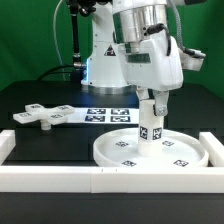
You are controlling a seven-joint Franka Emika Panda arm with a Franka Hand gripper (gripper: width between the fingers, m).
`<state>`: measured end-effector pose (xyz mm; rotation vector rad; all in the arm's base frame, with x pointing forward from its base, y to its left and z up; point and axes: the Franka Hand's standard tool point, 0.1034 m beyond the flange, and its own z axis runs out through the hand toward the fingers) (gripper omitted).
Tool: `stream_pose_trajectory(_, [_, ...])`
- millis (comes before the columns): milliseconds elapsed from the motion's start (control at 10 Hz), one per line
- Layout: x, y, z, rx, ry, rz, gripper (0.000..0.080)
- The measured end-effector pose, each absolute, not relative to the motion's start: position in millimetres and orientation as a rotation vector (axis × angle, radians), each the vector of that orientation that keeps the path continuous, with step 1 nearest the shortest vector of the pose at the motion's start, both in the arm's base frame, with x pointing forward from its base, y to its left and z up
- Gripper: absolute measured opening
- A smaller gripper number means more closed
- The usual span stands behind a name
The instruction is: Assemble round table
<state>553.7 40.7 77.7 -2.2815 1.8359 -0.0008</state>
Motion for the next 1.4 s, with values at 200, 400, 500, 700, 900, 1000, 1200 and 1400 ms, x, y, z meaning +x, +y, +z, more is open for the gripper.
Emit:
stream_pose_trajectory(200, [554,42,77.6,-2.440,1.622,-0.030,0.0648])
stream_pose_trajectory(400, [554,42,77.6,-2.555,1.439,-0.053,0.0648])
stream_pose_trajectory(500, [554,42,77.6,-2.604,1.351,-0.063,0.0648])
stream_pose_trajectory(700, [555,44,77.4,-2.781,1.010,-0.101,0.0648])
stream_pose_trajectory(900, [557,46,77.6,-2.913,0.660,-0.139,0.0648])
stream_pose_trajectory(1000, [557,47,77.6,-2.948,0.522,-0.150,0.0648])
stream_pose_trajectory(1200, [556,36,75.0,-2.968,0.384,-0.162,0.0648])
stream_pose_trajectory(1400, [556,35,74.9,-3.002,0.143,-0.179,0.0648])
